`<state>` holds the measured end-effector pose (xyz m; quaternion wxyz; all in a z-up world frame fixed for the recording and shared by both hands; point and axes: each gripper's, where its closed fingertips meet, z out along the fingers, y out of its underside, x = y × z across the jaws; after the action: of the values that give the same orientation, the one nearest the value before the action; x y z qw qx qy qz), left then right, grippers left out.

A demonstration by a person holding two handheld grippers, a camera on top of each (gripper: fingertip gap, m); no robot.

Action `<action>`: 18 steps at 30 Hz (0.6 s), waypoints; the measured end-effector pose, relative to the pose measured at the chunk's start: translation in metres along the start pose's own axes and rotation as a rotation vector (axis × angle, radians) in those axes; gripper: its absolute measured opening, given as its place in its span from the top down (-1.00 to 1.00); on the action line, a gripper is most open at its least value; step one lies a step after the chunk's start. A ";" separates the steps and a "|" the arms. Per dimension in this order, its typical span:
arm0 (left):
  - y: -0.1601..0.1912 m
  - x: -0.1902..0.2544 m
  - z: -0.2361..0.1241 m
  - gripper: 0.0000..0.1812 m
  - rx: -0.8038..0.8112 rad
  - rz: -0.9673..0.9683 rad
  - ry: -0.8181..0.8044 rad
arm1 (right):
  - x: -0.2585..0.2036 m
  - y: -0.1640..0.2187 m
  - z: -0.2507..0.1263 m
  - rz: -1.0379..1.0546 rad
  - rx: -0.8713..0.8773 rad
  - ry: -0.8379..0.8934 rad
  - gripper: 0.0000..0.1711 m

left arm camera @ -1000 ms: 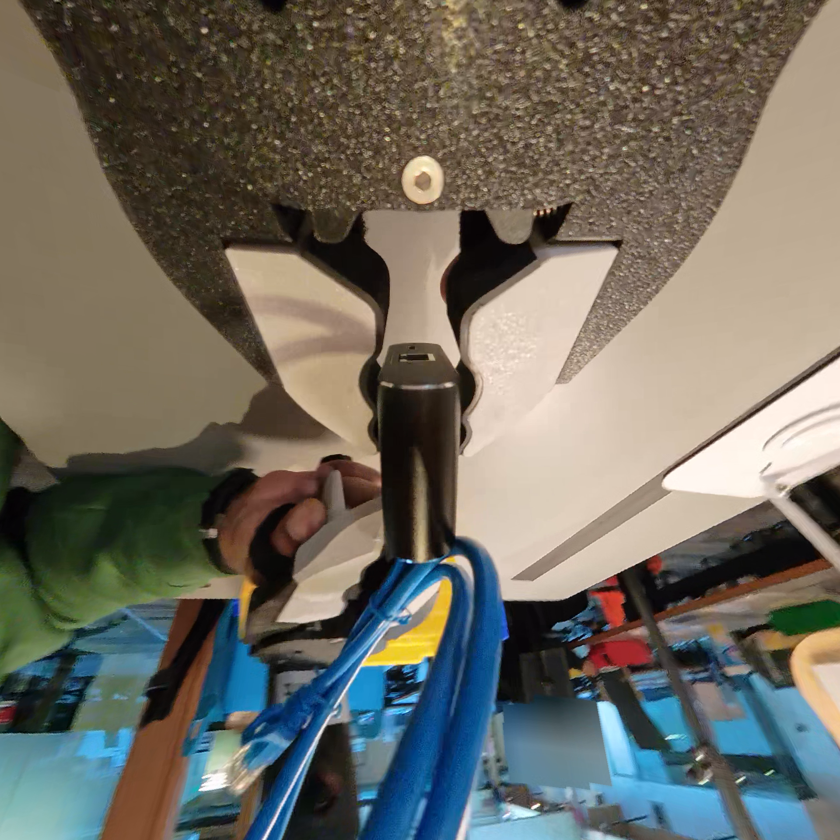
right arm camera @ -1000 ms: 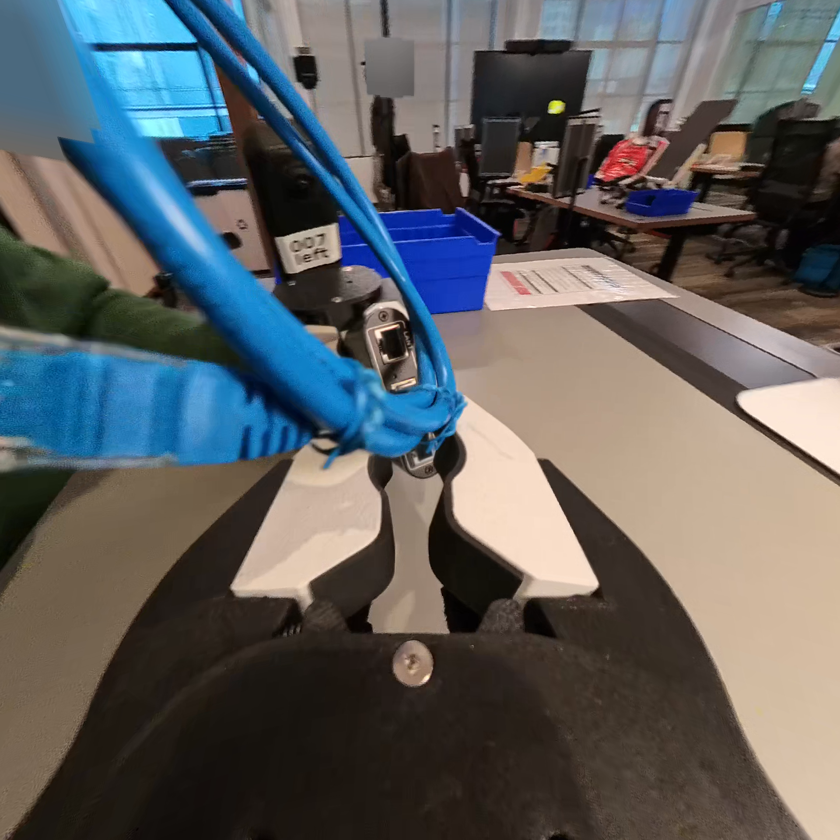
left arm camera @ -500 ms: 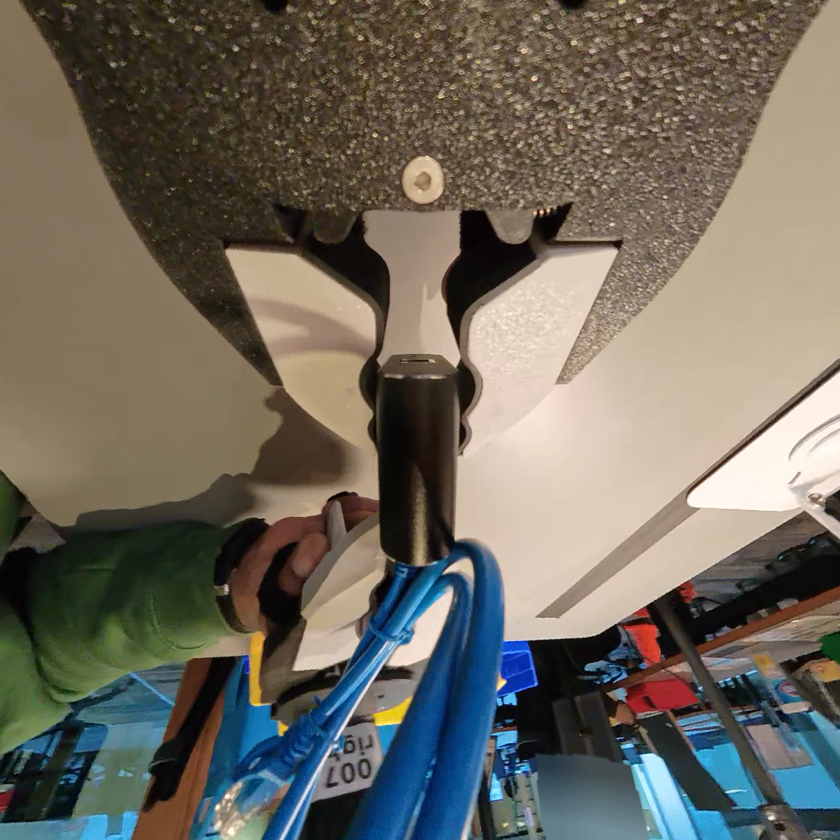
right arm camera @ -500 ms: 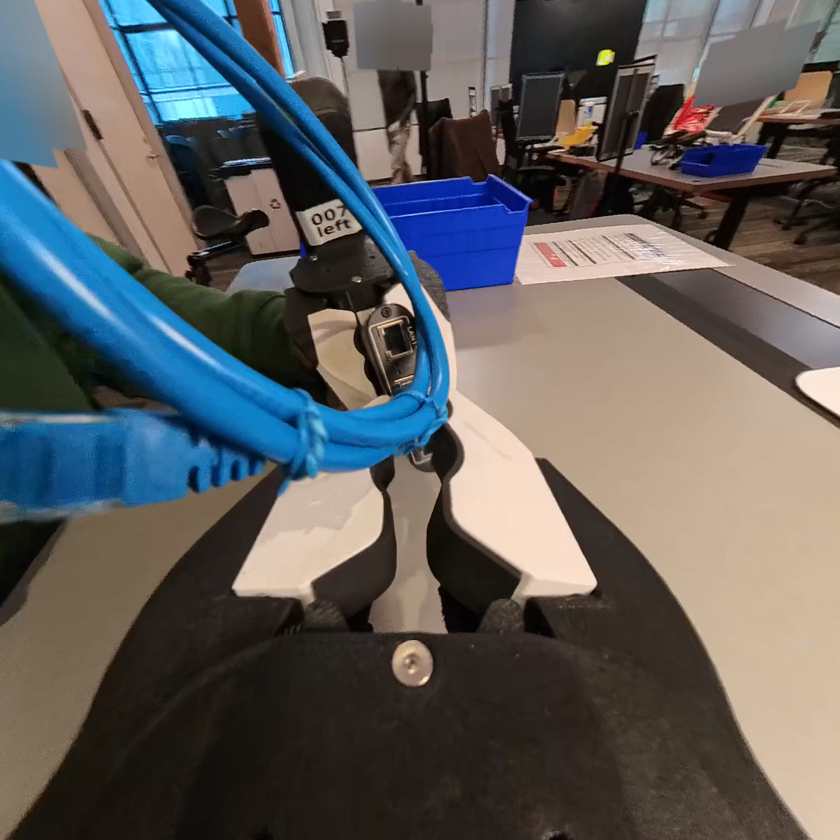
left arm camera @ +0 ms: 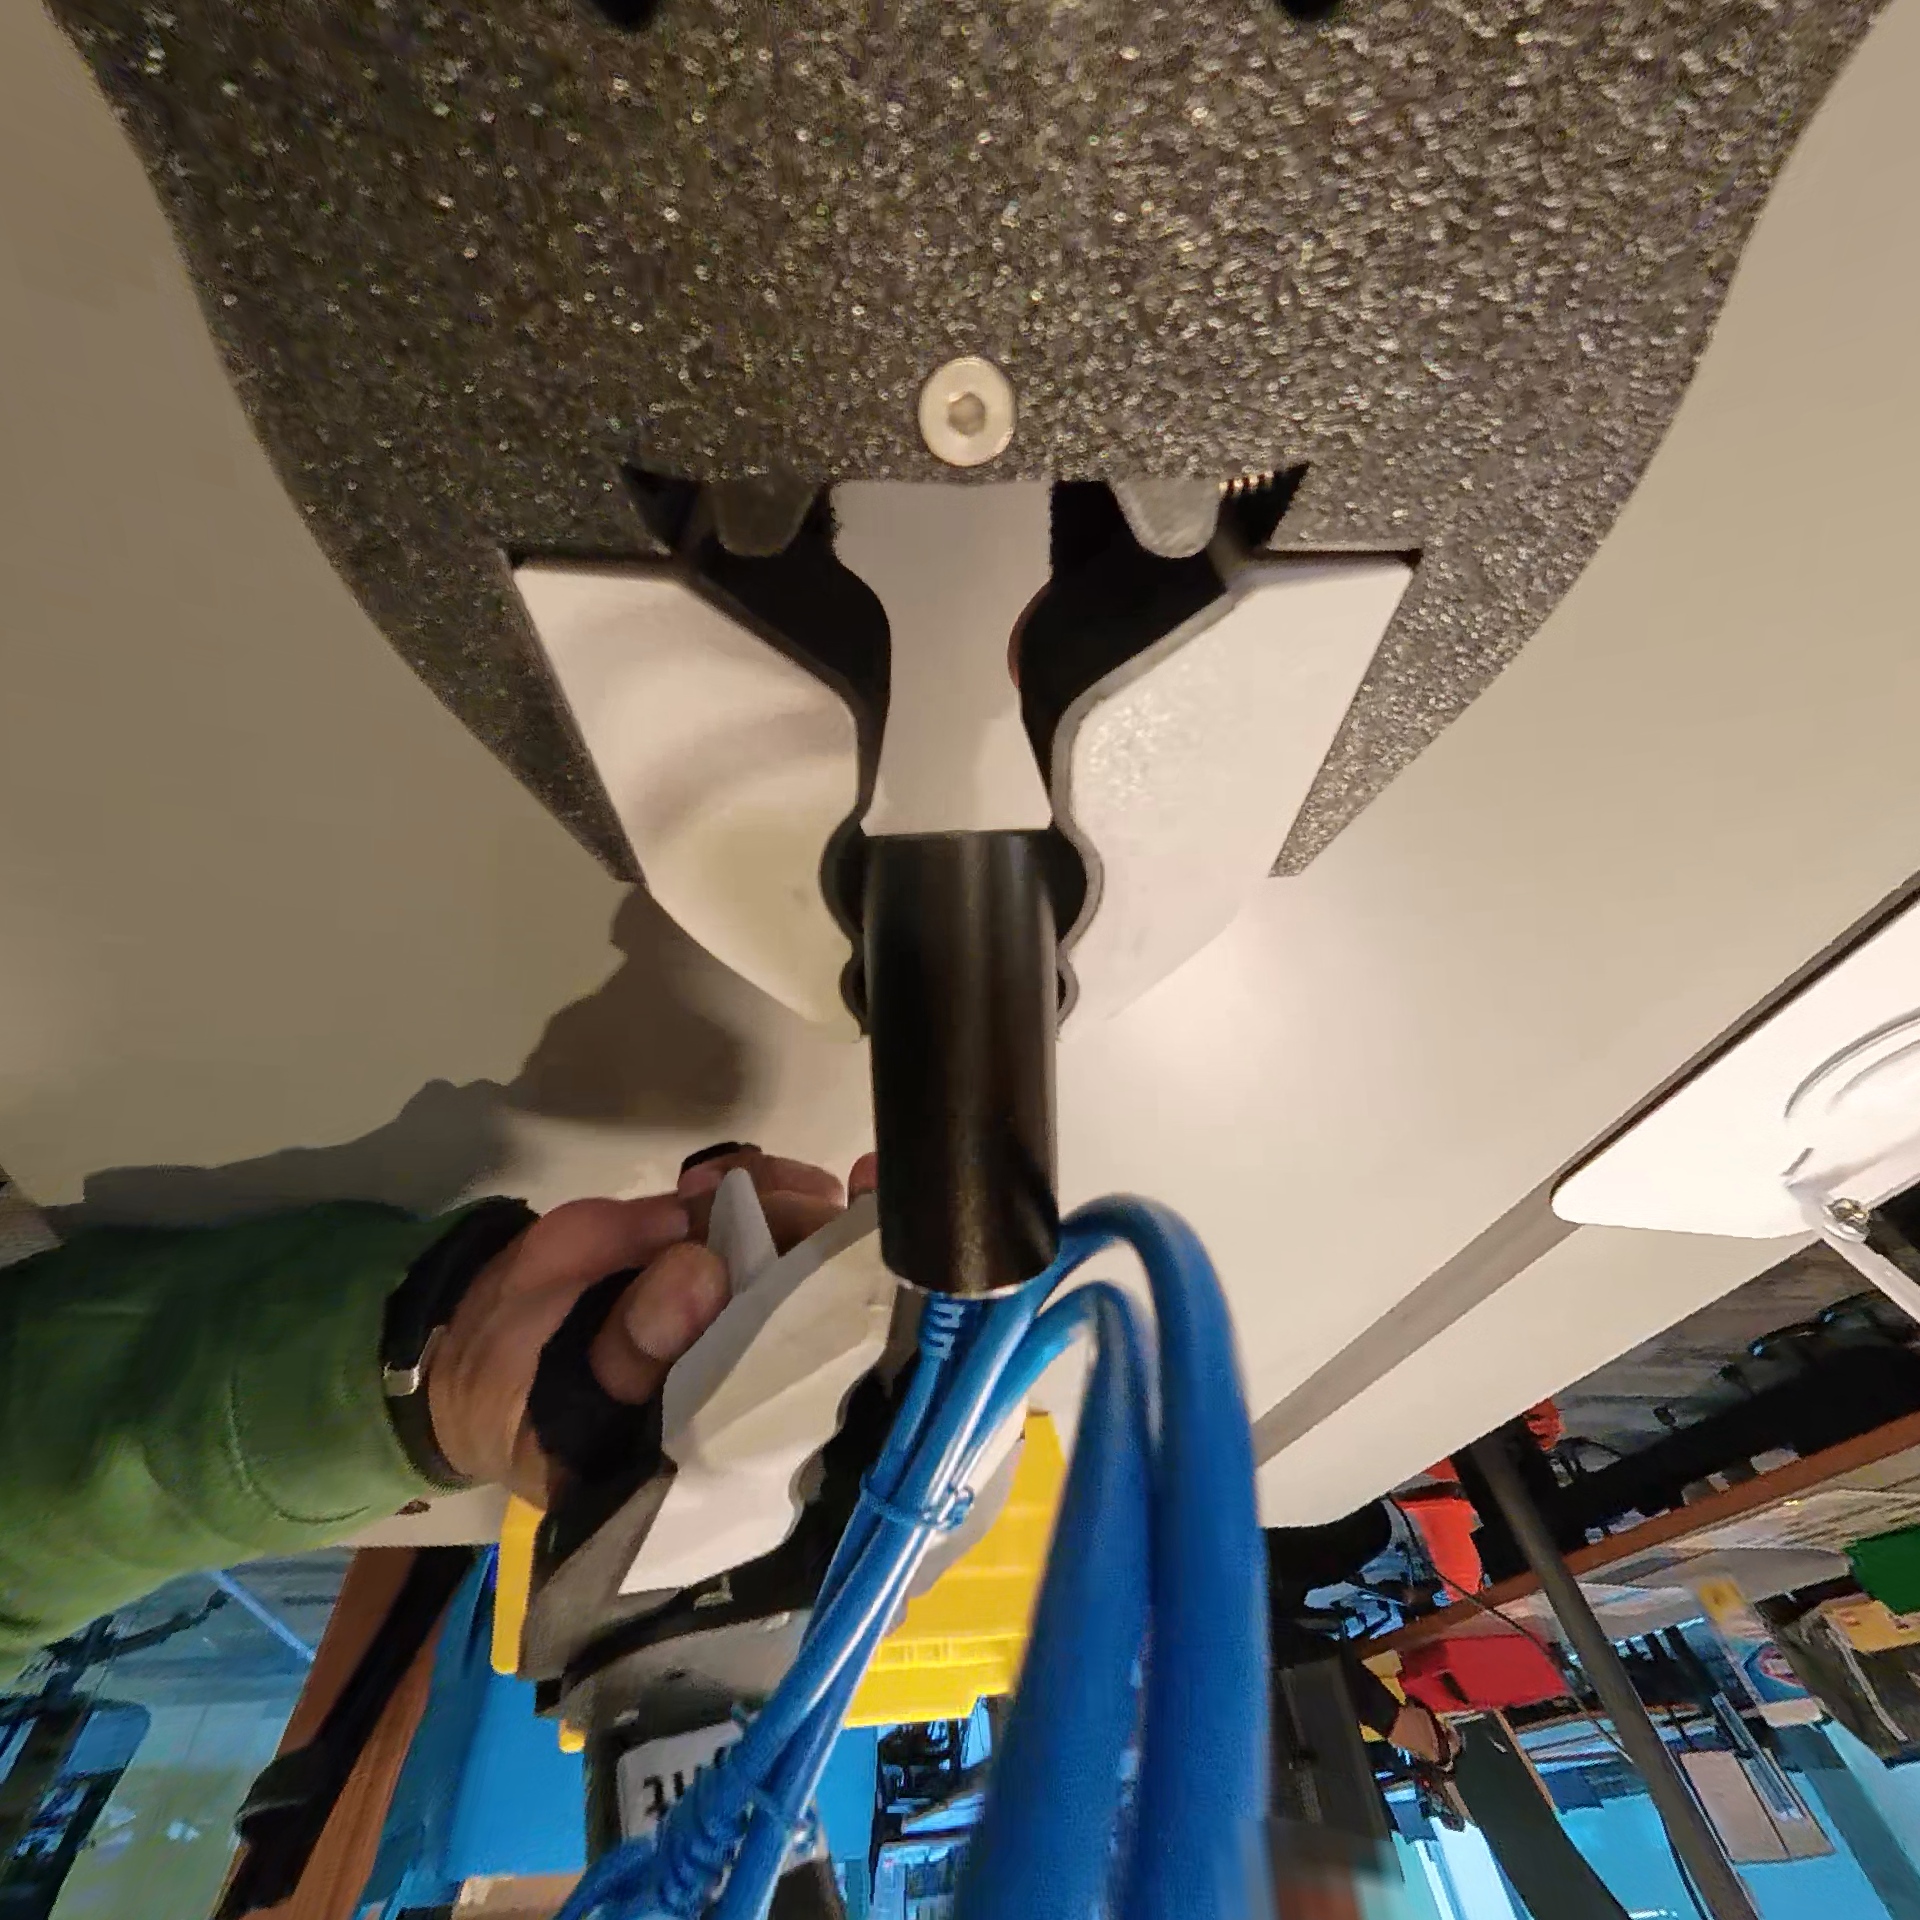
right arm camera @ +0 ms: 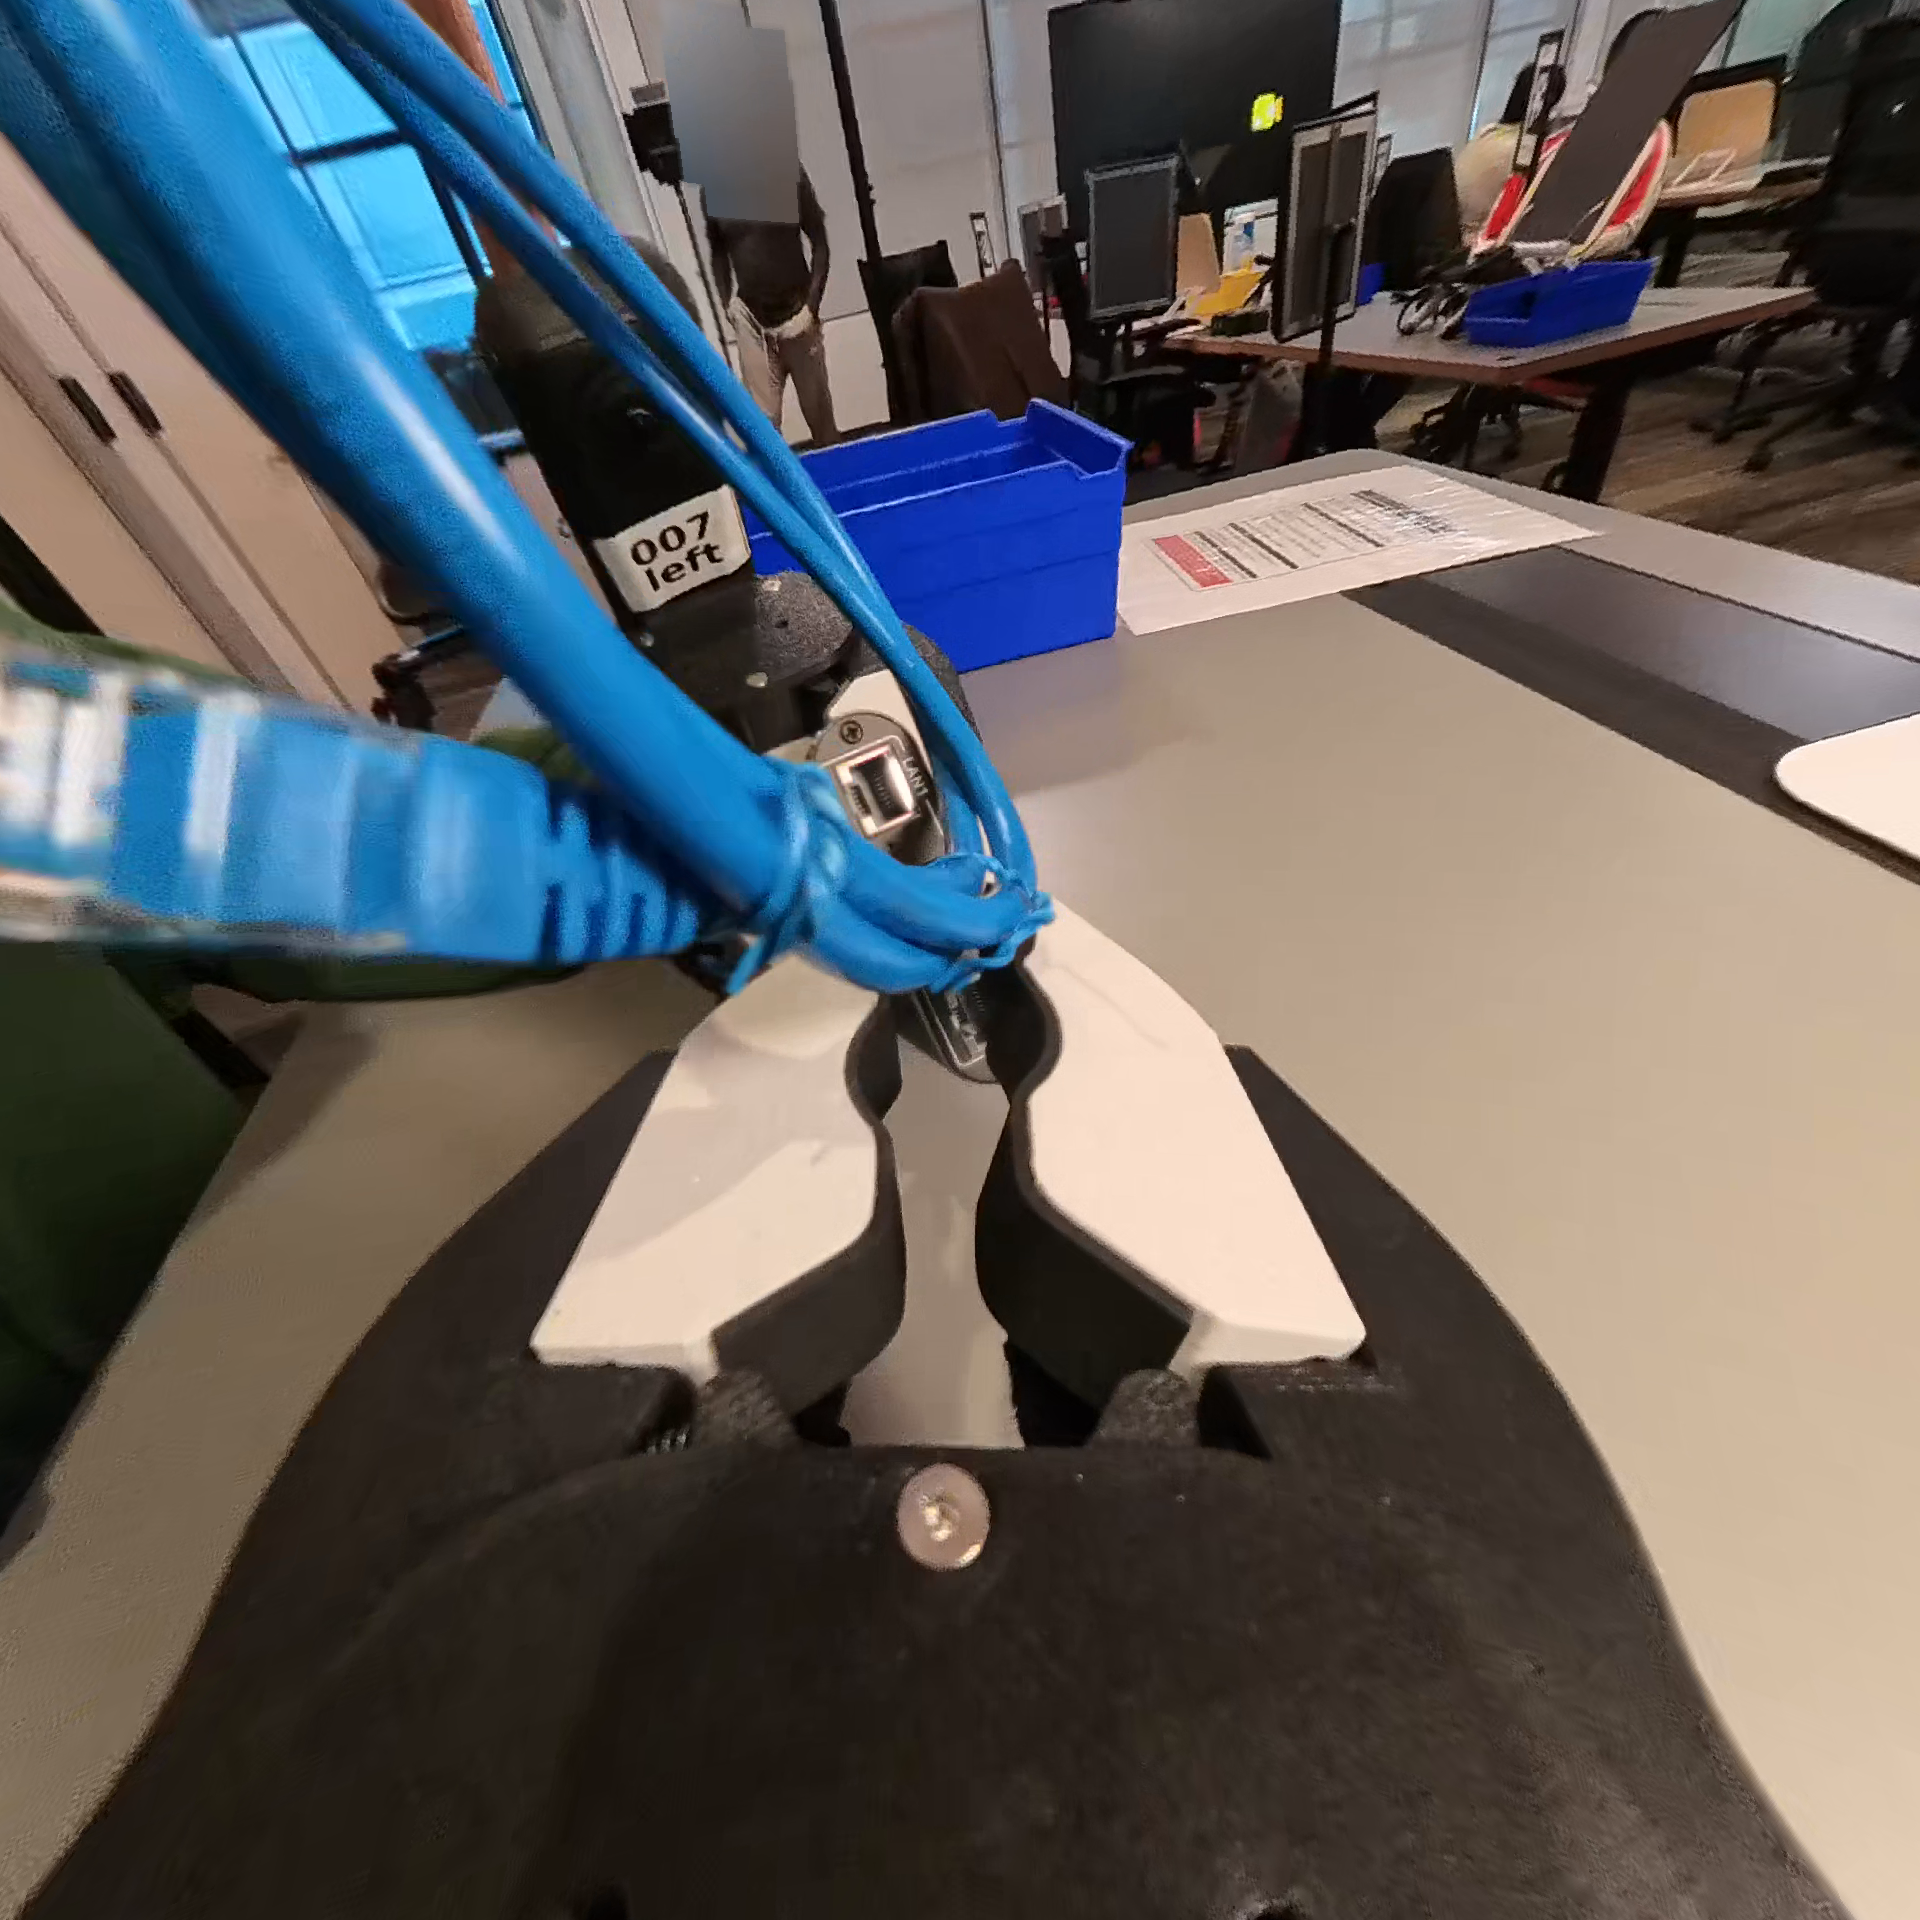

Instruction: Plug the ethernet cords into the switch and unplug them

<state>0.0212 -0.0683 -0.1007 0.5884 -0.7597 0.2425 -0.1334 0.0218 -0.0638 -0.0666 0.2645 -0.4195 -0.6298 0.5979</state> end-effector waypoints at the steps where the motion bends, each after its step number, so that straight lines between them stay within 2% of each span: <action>1: 0.001 -0.001 0.000 0.68 -0.012 0.023 -0.016 | 0.000 0.000 0.000 -0.013 -0.009 0.009 0.84; 3: 0.000 -0.005 -0.001 0.68 -0.016 0.036 -0.044 | 0.002 0.002 0.001 -0.009 -0.017 0.025 0.84; 7: -0.007 -0.005 -0.001 0.69 0.058 -0.112 0.003 | 0.006 0.000 0.002 0.137 0.098 -0.032 0.84; 11: -0.027 -0.002 -0.008 0.69 0.226 -0.269 0.088 | 0.004 -0.005 0.002 0.245 0.188 -0.079 0.83; 14: -0.036 -0.001 -0.013 0.69 0.310 -0.289 0.109 | -0.001 -0.009 0.002 0.240 0.222 -0.113 0.83; 18: -0.038 0.002 -0.015 0.69 0.329 -0.298 0.136 | -0.006 -0.012 0.001 0.182 0.250 -0.131 0.82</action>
<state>0.0234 -0.0740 -0.0602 0.6603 -0.6704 0.1416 -0.3073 0.0215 -0.0687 -0.0543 0.2179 -0.3987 -0.5256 0.7192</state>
